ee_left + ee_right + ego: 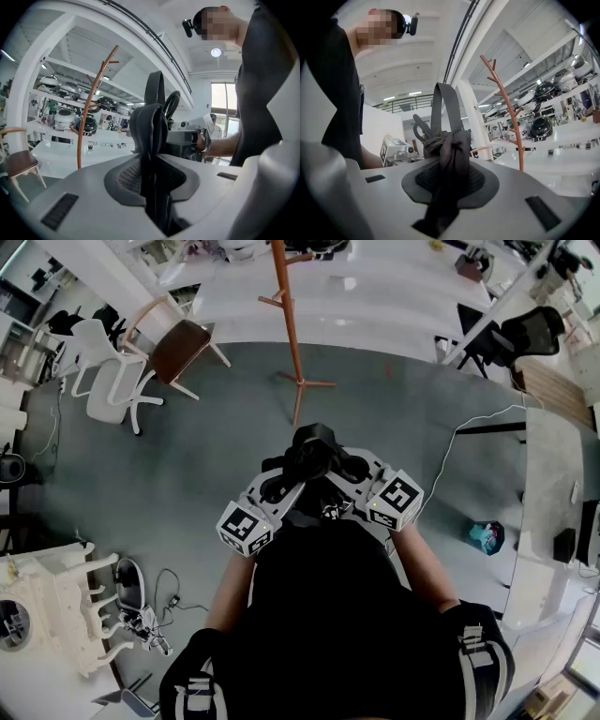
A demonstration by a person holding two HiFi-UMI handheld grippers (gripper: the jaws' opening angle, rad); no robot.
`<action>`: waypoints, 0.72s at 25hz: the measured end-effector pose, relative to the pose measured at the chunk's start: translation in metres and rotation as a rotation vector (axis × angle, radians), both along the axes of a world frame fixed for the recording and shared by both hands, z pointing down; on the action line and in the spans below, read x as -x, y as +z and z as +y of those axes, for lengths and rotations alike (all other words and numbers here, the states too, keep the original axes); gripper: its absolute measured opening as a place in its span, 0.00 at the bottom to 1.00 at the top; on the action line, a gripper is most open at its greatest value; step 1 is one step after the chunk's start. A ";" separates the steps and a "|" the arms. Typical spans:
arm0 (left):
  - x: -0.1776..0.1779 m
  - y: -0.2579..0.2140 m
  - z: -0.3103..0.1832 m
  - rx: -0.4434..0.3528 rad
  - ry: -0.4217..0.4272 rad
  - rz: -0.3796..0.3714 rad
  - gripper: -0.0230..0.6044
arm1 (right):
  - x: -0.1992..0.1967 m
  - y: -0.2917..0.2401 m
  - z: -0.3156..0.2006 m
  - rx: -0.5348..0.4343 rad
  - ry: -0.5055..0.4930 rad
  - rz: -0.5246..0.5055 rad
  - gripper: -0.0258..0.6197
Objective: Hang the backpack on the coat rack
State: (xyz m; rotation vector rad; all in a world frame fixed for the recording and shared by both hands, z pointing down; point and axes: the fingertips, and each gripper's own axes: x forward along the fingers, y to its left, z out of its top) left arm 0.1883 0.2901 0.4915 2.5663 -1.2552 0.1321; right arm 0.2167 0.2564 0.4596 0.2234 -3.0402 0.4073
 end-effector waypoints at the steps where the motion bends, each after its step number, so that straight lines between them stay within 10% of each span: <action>1: 0.001 0.001 0.004 0.011 -0.004 0.008 0.17 | 0.002 0.001 0.004 0.006 0.004 0.008 0.19; 18: 0.095 -0.019 0.012 -0.014 0.108 -0.032 0.17 | 0.092 -0.018 0.016 0.024 0.110 -0.026 0.19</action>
